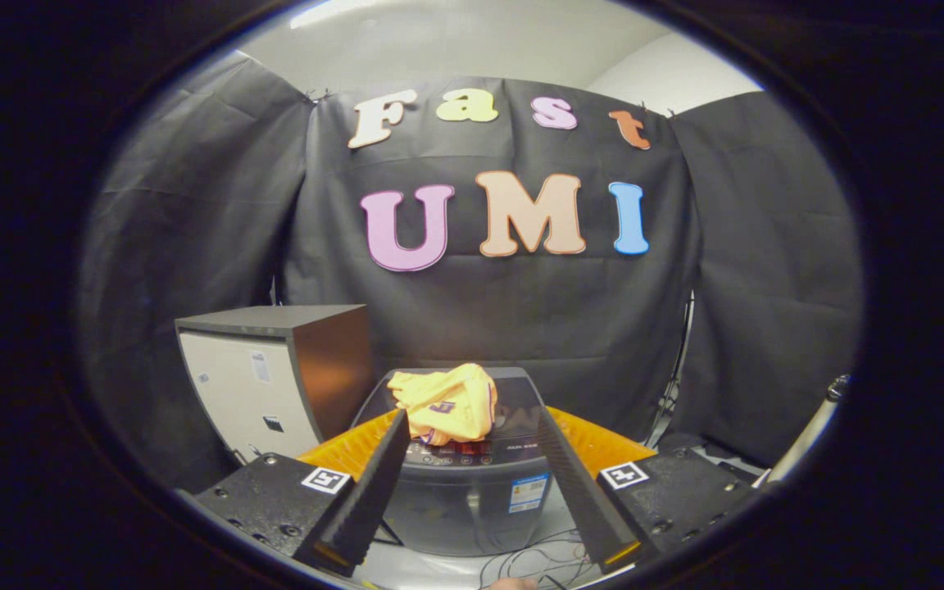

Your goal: Put the clothes into the washing machine and then close the washing machine lid.

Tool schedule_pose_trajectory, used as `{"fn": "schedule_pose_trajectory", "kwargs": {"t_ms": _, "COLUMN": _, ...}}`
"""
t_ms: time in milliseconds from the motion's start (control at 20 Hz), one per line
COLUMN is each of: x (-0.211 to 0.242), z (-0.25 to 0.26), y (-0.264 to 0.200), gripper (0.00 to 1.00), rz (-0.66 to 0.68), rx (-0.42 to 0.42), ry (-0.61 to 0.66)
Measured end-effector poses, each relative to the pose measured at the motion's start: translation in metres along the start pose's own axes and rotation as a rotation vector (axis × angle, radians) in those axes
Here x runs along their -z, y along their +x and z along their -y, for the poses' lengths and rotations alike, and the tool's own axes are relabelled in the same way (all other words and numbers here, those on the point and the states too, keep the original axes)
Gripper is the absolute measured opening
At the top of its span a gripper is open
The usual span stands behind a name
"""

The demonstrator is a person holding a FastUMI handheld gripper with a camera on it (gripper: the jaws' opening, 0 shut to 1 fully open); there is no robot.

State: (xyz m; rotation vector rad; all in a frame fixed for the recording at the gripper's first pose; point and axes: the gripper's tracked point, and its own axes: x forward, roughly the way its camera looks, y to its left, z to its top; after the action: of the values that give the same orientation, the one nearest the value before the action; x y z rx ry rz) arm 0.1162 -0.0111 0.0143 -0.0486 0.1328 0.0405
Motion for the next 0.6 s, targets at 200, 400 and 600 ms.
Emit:
{"fn": "schedule_pose_trajectory", "kwargs": {"t_ms": 200, "x": -0.001, "z": 0.016, "y": -0.005, "gripper": 0.96, "rz": 0.008, "rx": -0.027, "ry": 0.063}}
{"fn": "schedule_pose_trajectory", "kwargs": {"t_ms": 400, "x": -0.020, "z": 0.028, "y": -0.016, "gripper": 0.97, "rz": 0.049, "rx": -0.044, "ry": 0.145}}
{"fn": "schedule_pose_trajectory", "kwargs": {"t_ms": 600, "x": -0.031, "z": 0.027, "y": -0.024, "gripper": 0.97, "rz": 0.070, "rx": -0.088, "ry": 0.229}}
